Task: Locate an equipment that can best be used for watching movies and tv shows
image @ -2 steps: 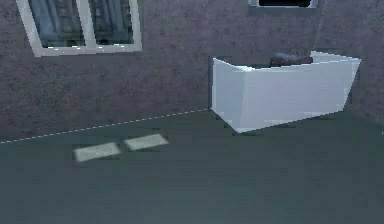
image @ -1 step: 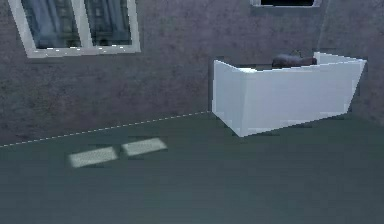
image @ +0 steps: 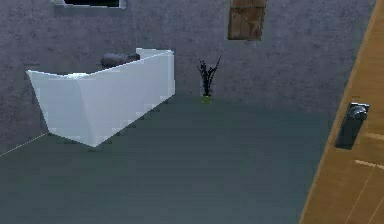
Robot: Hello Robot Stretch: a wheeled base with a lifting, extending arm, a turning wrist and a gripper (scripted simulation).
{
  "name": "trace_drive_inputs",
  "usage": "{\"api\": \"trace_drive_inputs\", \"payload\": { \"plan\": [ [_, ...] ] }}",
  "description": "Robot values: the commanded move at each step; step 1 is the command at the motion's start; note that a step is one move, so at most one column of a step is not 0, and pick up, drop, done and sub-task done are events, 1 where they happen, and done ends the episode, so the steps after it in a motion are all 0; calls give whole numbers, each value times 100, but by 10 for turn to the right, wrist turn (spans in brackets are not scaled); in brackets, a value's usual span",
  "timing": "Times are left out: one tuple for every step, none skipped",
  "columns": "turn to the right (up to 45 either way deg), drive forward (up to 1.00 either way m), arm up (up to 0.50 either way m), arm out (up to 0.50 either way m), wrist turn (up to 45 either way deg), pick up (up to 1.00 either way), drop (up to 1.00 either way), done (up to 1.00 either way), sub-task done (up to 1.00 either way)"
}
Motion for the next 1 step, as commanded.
{"api": "trace_drive_inputs", "payload": {
  "plan": [
    [90,0,0,0,0,0,0,0,0]
  ]
}}
